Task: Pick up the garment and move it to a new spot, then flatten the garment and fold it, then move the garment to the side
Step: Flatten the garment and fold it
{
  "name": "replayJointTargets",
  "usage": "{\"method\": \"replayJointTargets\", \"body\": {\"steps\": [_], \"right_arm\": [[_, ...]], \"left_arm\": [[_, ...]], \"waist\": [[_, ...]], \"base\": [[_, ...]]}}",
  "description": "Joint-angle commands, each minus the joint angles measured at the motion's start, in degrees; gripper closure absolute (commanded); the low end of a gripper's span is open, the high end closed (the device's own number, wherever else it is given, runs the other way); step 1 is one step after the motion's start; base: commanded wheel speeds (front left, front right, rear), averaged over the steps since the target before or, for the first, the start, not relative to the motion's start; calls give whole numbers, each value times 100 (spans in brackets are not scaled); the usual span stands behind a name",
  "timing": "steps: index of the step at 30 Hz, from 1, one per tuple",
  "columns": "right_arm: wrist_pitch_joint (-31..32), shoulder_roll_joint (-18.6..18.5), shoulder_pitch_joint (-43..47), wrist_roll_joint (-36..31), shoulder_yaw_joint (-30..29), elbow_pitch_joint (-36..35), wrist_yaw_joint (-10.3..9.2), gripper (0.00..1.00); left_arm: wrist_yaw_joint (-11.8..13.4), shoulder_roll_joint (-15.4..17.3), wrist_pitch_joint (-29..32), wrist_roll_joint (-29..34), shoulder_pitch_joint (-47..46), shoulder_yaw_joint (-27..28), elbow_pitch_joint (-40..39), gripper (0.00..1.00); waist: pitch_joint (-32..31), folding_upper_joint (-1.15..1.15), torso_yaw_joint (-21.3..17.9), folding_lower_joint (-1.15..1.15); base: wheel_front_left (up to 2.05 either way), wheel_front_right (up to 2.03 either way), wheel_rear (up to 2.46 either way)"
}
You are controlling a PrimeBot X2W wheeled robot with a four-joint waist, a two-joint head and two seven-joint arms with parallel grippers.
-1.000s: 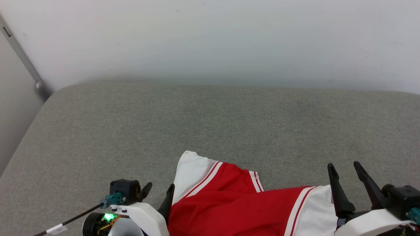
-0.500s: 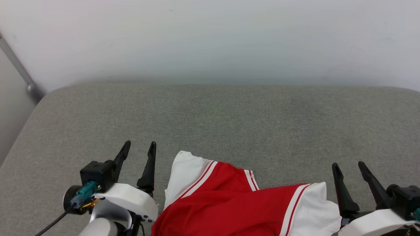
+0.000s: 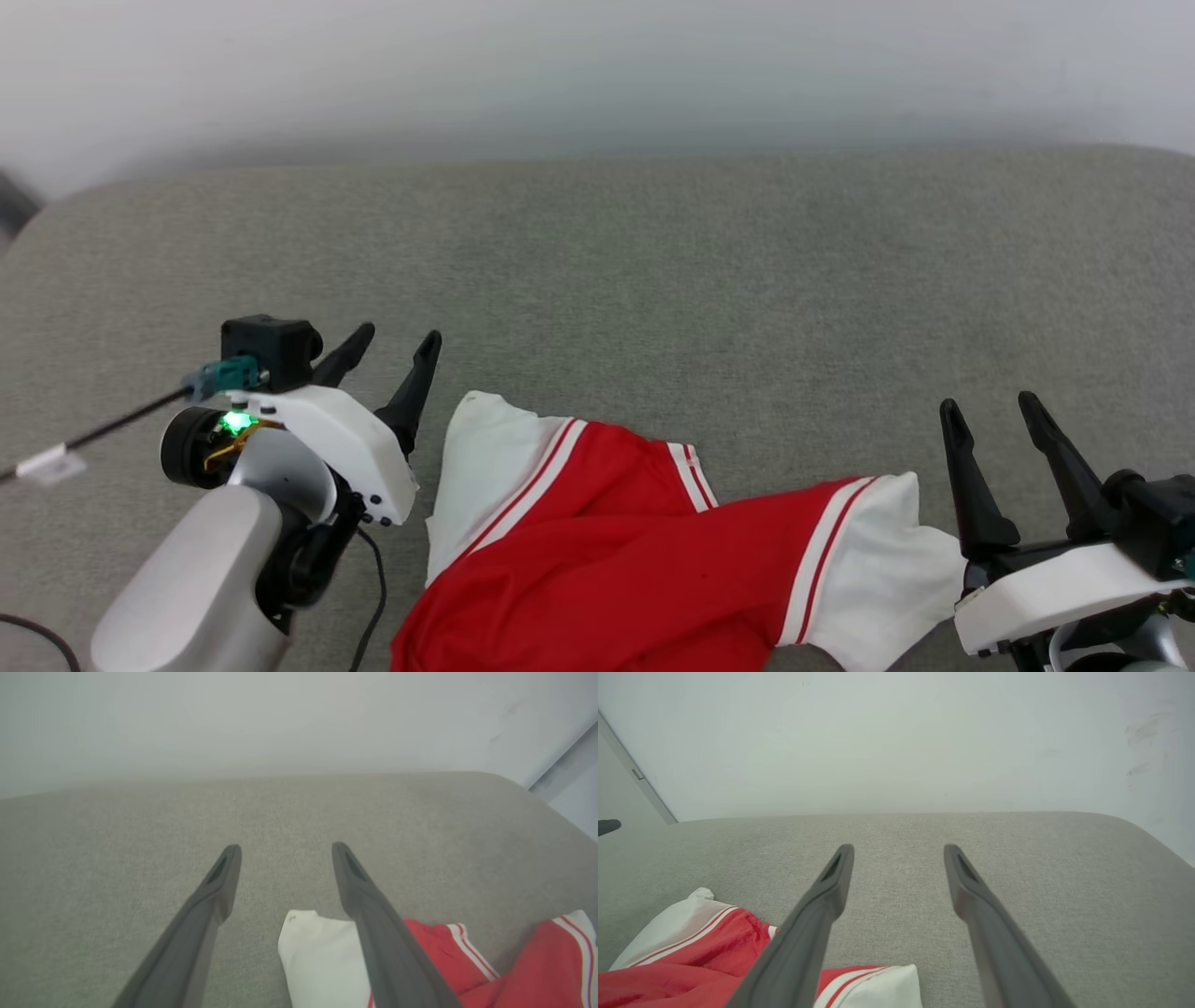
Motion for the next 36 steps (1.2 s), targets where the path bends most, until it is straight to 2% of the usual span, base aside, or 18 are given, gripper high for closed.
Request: {"method": "replayJointTargets", "body": {"steps": [1, 9, 14, 18, 19, 20, 21, 22, 27, 31, 36], "right_arm": [[-32, 16, -64, 31, -1, 13, -2, 0], [-175, 15, -249, 135, 9, 199, -2, 0], [-254, 15, -315, 165, -7, 293, -2, 0], [-298, 16, -404, 193, 31, 362, -2, 0], [-305, 15, -409, 194, 27, 380, -2, 0], [-312, 15, -408, 196, 28, 402, -2, 0], [-311, 16, -404, 200, 22, 413, -2, 0], [-314, 16, -404, 212, 9, 435, -2, 0], [-242, 15, -360, 260, -37, 527, -2, 0], [-33, 13, -281, 522, -226, 698, -2, 0], [888, -22, -252, 820, -736, 1080, -2, 0]], "left_arm": [[-80, 48, 144, -64, -111, -47, 106, 0], [-889, 249, 1718, -524, -734, -529, 1016, 0], [-1046, 344, 2652, -718, -956, -860, 1396, 0], [-1089, 258, 3190, -868, -956, -1100, 1734, 0], [-1101, 225, 3314, -891, -933, -1171, 1824, 10], [-1110, 173, 3409, -933, -901, -1221, 1900, 30], [-1122, 128, 3454, -937, -903, -1267, 1950, 76], [-1133, 91, 3424, -926, -923, -1295, 1990, 100], [-1145, -44, 3076, -900, -937, -1280, 2165, 100], [-1102, -71, 2542, -806, -948, -1155, 2288, 100], [-976, -51, 1786, -698, -907, -960, 2311, 100]], "waist": [[163, 0, -146, 0], [530, 0, -432, 0], [678, 0, -558, 0], [735, 0, -628, 0], [739, 0, -638, 0], [739, 0, -646, 0], [738, 0, -650, 0], [730, 0, -650, 0], [598, 0, -597, 0], [411, 0, -517, 0], [197, 0, -404, 0]], "base": [[0, 0, 0], [0, 0, 0], [0, 0, 0], [0, 0, 0], [0, 0, 0], [0, 0, 0], [0, 0, 0], [0, 0, 0], [0, 0, 0], [0, 0, 0], [0, 0, 0]]}}
